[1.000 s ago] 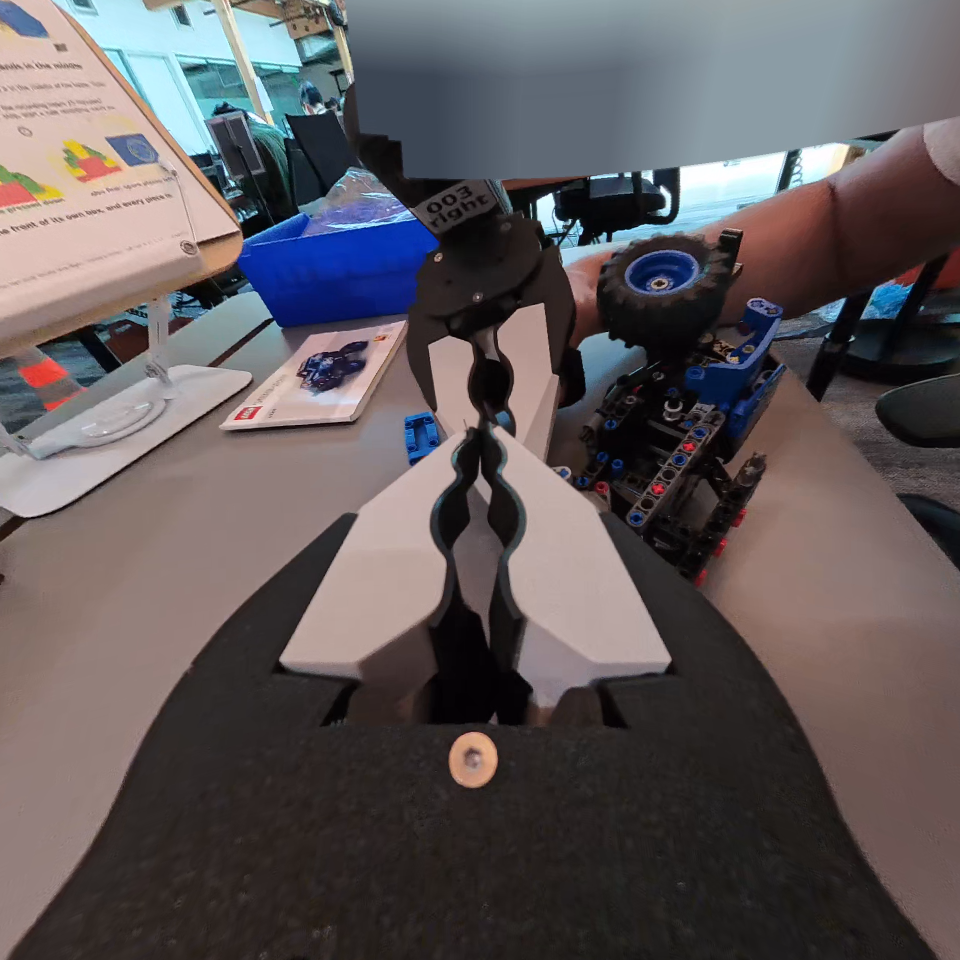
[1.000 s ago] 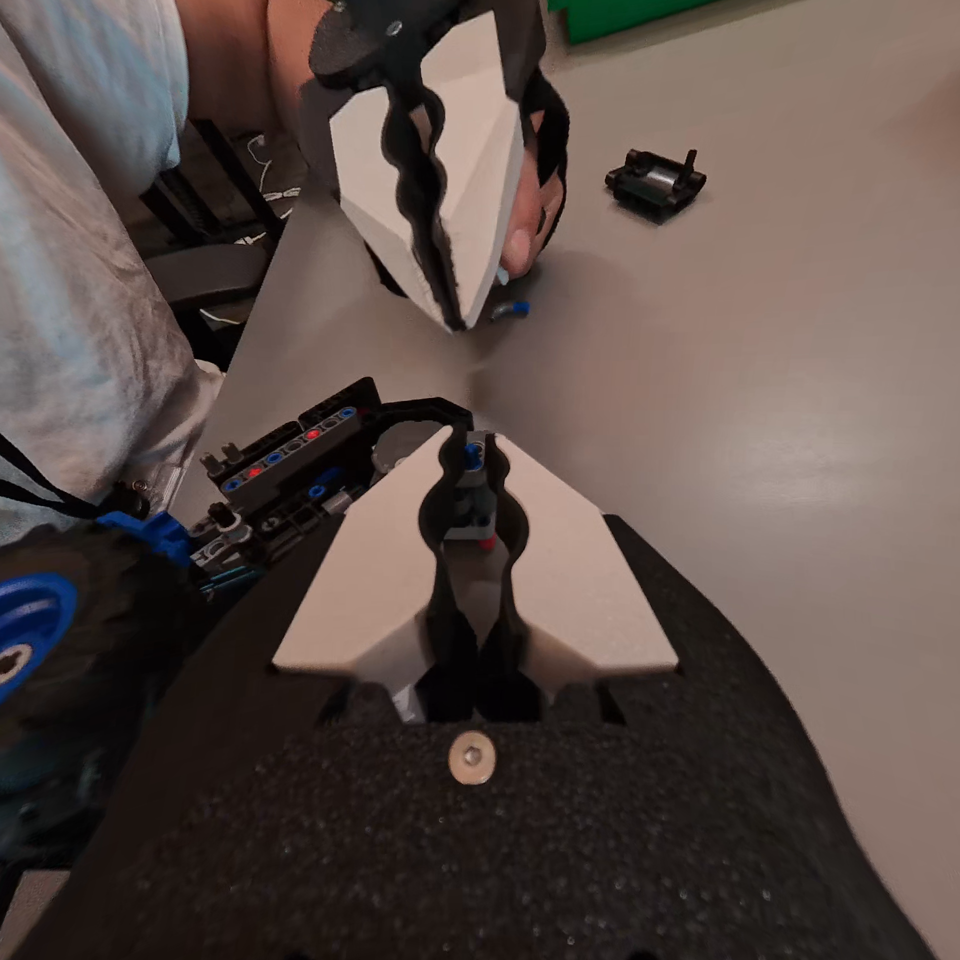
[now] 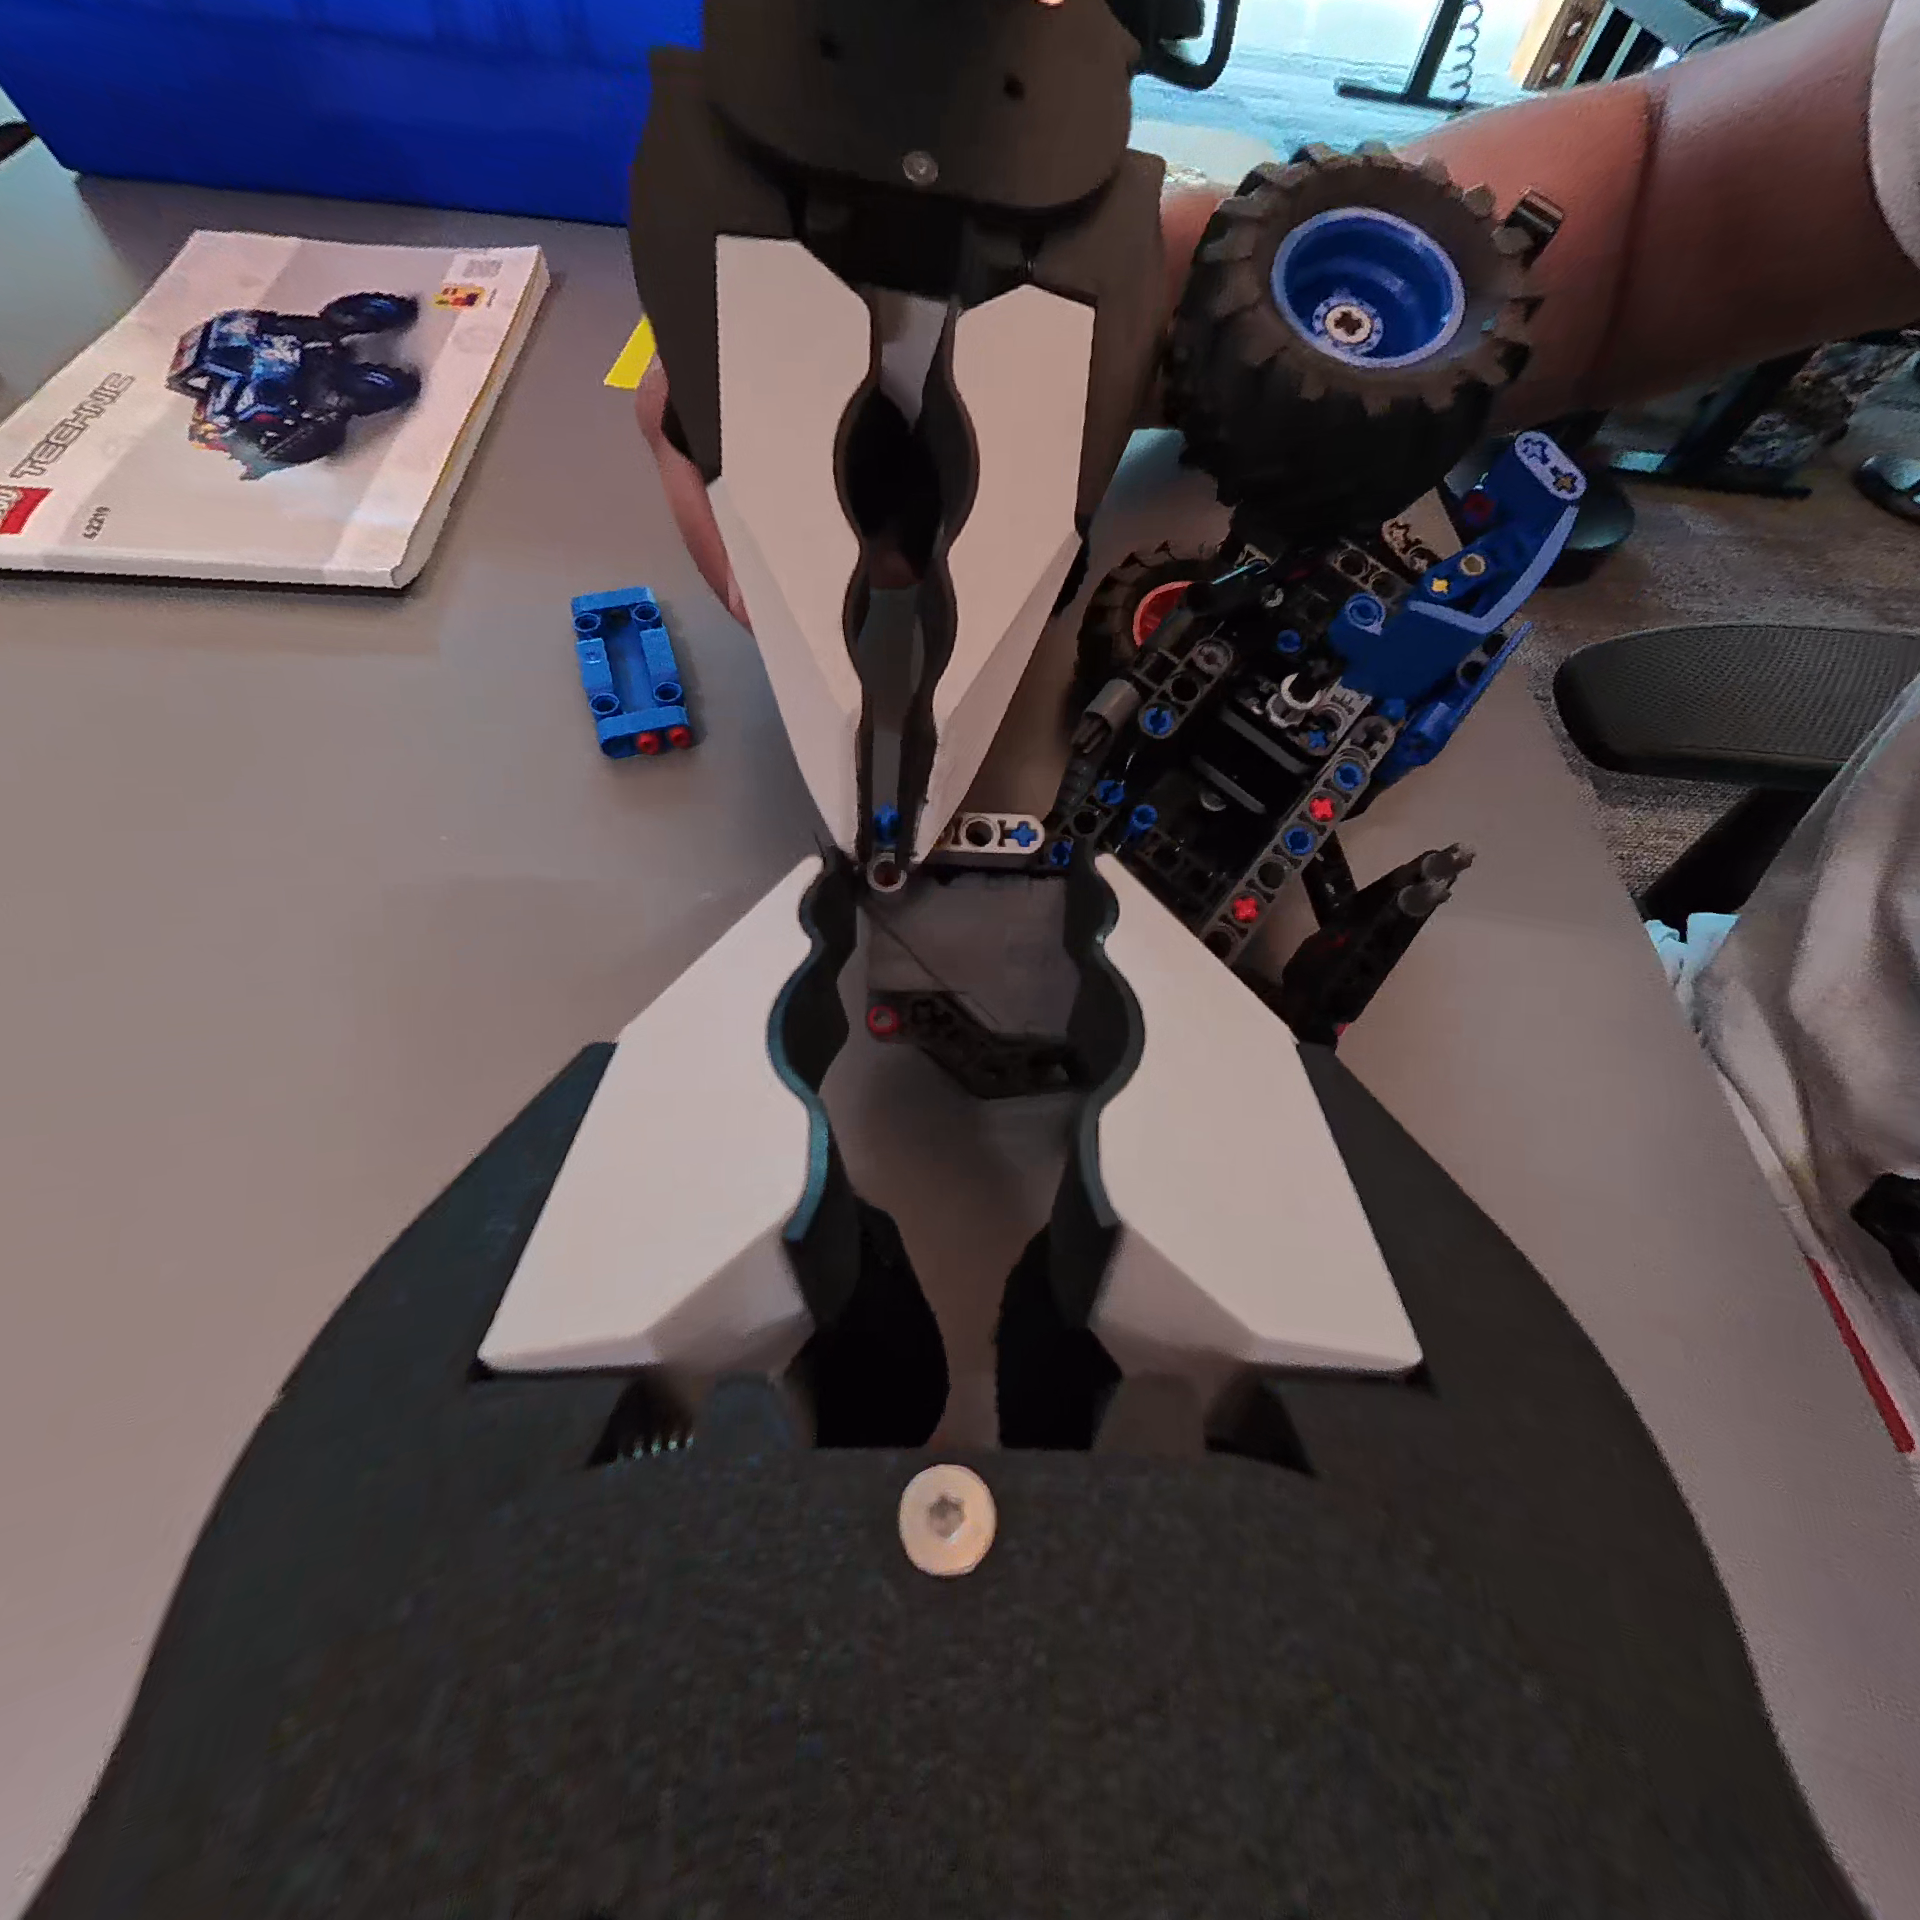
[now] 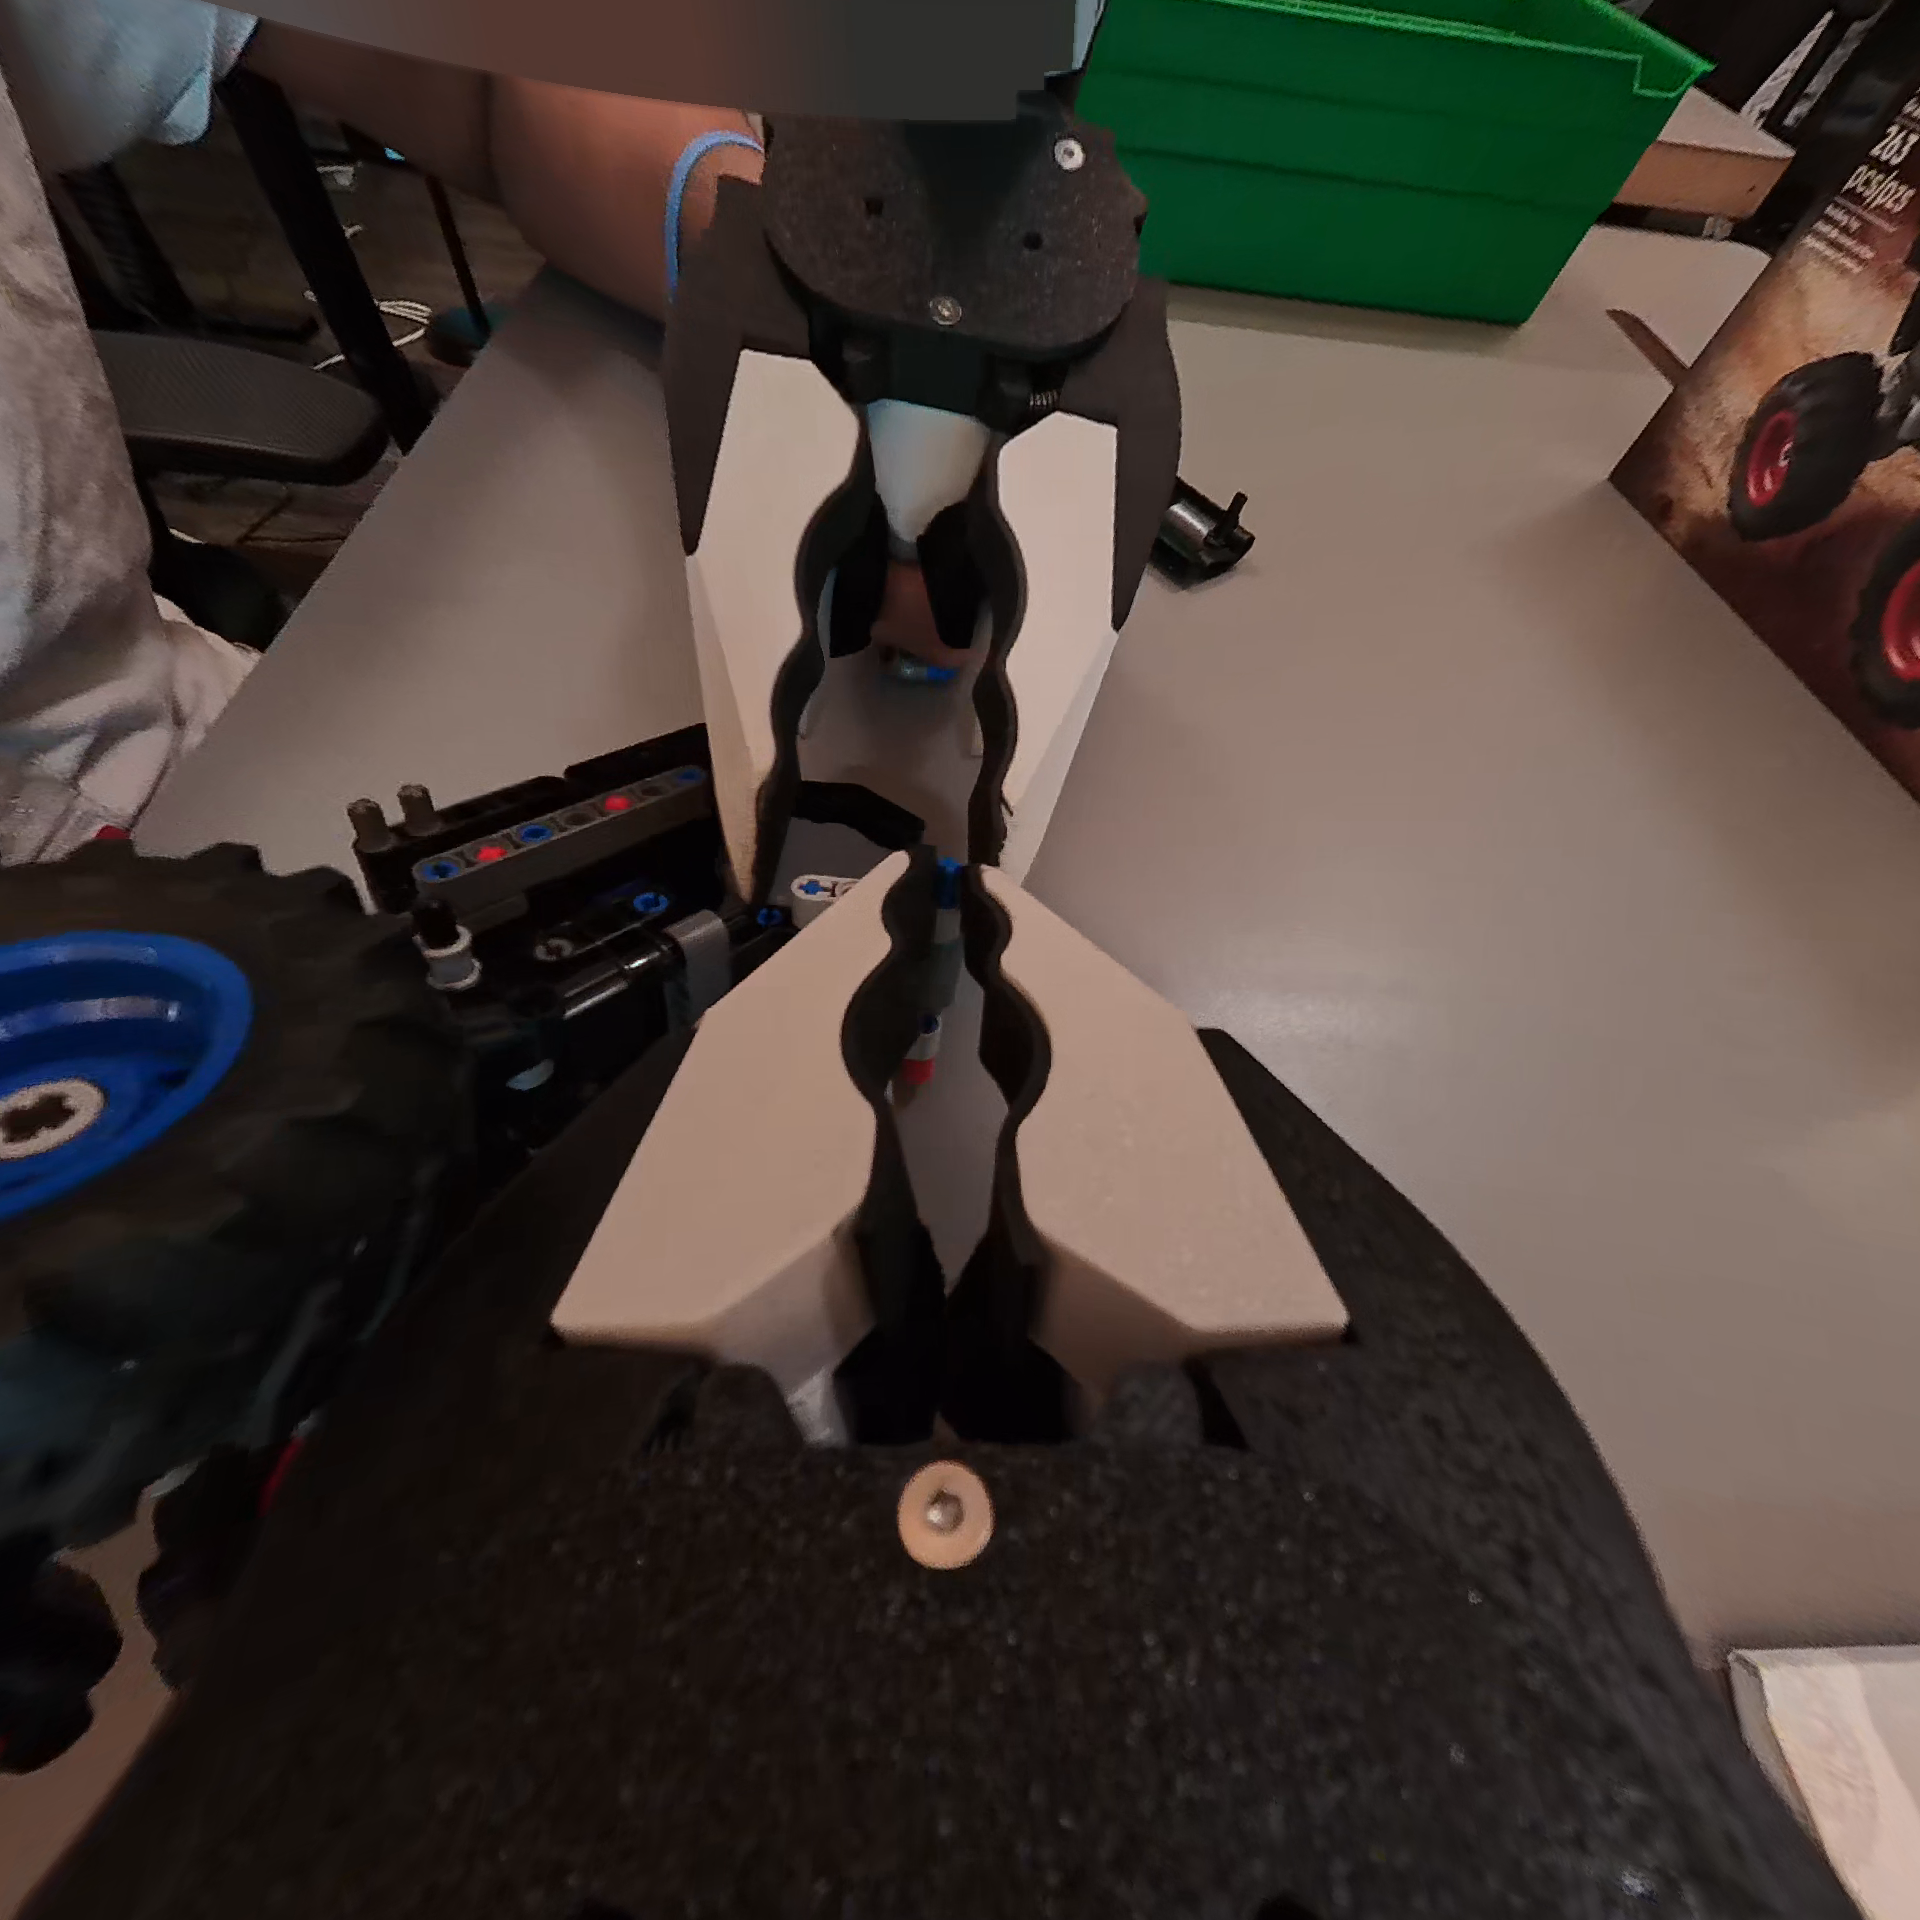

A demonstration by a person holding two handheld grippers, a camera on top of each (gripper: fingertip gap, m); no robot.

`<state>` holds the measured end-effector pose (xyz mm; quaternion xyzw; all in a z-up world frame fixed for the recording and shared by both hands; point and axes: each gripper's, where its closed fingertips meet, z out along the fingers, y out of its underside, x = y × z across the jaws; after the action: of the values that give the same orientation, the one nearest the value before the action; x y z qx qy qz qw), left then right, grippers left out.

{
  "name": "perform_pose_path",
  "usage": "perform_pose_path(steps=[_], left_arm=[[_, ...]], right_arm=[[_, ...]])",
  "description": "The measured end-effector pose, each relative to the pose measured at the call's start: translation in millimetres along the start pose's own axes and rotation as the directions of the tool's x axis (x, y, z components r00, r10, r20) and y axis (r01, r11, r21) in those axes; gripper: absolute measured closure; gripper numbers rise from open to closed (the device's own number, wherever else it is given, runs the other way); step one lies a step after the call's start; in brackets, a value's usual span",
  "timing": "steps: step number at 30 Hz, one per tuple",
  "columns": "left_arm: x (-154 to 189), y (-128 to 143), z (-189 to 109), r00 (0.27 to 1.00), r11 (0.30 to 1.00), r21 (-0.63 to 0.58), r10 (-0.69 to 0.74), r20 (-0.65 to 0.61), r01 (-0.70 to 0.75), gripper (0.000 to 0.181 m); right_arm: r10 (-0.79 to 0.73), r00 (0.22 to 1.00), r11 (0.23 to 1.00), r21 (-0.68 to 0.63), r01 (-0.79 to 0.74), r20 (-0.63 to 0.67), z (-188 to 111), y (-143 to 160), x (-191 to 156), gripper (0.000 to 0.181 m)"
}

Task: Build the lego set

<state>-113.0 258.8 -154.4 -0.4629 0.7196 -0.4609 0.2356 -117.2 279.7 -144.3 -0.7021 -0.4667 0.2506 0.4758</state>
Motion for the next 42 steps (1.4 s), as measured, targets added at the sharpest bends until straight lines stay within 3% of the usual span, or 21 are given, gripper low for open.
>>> perform_pose_path(steps=[16, 18, 19, 21, 23, 27, 30, 32, 36, 38, 42], left_arm=[[-1, 0, -2, 1.000, 1.000, 0.008, -0.008, 0.015, 0.008, 0.148], [-1, 3, 0, 1.000, 1.000, -0.012, -0.016, 0.008, 0.016, 0.149], [0, 3, 0, 1.000, 1.000, -0.010, -0.015, 0.007, 0.015, 0.150], [-1, 3, -1, 1.000, 1.000, -0.009, -0.015, 0.006, 0.016, 0.151], [-1, 3, -1, 1.000, 1.000, -0.009, -0.014, 0.007, 0.014, 0.151], [-1, 3, -1, 1.000, 1.000, -0.009, -0.017, 0.005, 0.017, 0.151], [-1, 3, -2, 1.000, 1.000, -0.006, -0.027, 0.002, 0.027, 0.151], [-3, 0, -5, 1.000, 1.000, 0.013, -0.024, 0.005, 0.024, 0.151], [-20, -28, -19, 0.986, 0.977, 0.201, 0.032, 0.163, -0.065, 0.159], [-23, -31, -19, 0.979, 0.974, 0.215, 0.032, 0.199, -0.076, 0.160], [-22, -37, -22, 0.989, 0.962, 0.271, -0.015, 0.149, -0.026, 0.161]], right_arm=[[-0.036, 0.999, 0.998, 0.049, 0.036, -0.005, -1, -6, -1, 0.177], [0.016, 0.999, 0.959, 0.283, -0.025, 0.035, -20, -45, -2, 0.177], [0.033, 0.999, 0.950, 0.310, -0.035, 0.013, -30, -54, 5, 0.178], [-0.052, 0.988, 0.988, 0.134, 0.072, -0.147, -37, -33, 25, 0.177], [0.022, 0.996, 0.971, 0.240, 0.000, -0.088, -48, -47, 18, 0.177], [0.039, 0.997, 0.976, 0.217, -0.024, -0.066, -43, -45, 16, 0.177], [0.181, 0.983, 0.960, 0.216, -0.177, 0.001, -37, -37, 20, 0.177], [0.325, 0.940, 0.907, 0.247, -0.340, 0.098, -35, -39, 21, 0.177], [0.557, 0.801, 0.754, 0.270, -0.599, 0.220, -26, -40, 28, 0.177], [0.560, 0.788, 0.733, 0.290, -0.615, 0.256, -23, -46, 25, 0.177], [0.446, 0.877, 0.835, 0.271, -0.479, 0.178, -7, -45, 13, 0.177]])
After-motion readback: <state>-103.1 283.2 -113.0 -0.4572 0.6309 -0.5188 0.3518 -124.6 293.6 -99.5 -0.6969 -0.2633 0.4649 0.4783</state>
